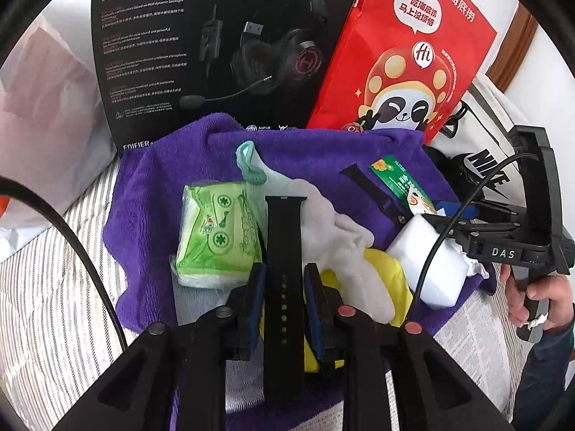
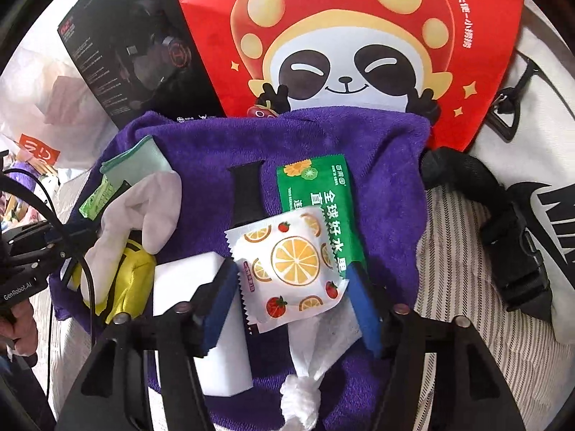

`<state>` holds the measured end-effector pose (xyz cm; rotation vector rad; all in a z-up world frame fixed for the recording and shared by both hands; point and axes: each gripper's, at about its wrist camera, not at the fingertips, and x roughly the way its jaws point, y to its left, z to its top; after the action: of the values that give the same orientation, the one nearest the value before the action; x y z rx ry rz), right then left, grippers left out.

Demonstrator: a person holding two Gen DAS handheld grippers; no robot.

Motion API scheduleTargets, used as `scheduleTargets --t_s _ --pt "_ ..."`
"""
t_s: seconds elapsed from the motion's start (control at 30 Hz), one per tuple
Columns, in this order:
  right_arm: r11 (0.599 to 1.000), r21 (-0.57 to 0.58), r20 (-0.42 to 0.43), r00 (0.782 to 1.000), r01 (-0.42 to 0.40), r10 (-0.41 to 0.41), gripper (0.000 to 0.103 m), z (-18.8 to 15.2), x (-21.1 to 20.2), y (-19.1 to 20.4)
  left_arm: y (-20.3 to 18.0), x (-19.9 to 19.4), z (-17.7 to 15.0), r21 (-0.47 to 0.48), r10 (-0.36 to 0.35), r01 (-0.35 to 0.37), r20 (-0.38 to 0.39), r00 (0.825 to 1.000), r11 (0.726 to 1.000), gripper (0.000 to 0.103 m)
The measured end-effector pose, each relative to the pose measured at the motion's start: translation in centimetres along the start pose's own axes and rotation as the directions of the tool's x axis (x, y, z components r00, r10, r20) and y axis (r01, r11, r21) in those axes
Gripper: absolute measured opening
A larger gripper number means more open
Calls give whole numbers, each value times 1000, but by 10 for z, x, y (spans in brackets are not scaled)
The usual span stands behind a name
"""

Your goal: Organize soft objects

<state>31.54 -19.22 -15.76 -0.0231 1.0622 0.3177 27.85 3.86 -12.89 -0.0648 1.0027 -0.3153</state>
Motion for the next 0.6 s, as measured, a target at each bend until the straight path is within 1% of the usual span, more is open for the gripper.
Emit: scheduleTargets --t_s 0.13,0.2,0.23,0.4,0.43,0.53,0.6 --pt "1000 6 7 1000 -17 17 66 0 -11 1 3 -4 -2 -20 15 -16 -16 1000 1000 36" --pt "1000 4 13 1000 -24 24 67 0 -16 3 3 -7 -4 -29 25 -26 -17 1000 999 47" --pt "1000 2 20 1000 -23 22 69 0 -22 6 3 -10 -4 -35 28 -29 -17 999 999 49" --pt "999 -7 45 998 -34 34 71 -1 -38 19 -2 -31 -5 -48 37 -36 18 999 998 63" --pt "999 -8 48 998 -35 35 72 -2 -41 23 -4 -36 -6 -47 41 -40 25 999 998 64" --pt "1000 -12 54 998 -26 27 79 -4 -50 31 -9 -49 -7 -42 67 -65 46 997 997 71" --pt "1000 -20 65 998 -15 17 81 -10 -60 37 -12 -58 -10 -46 77 -74 58 995 996 78"
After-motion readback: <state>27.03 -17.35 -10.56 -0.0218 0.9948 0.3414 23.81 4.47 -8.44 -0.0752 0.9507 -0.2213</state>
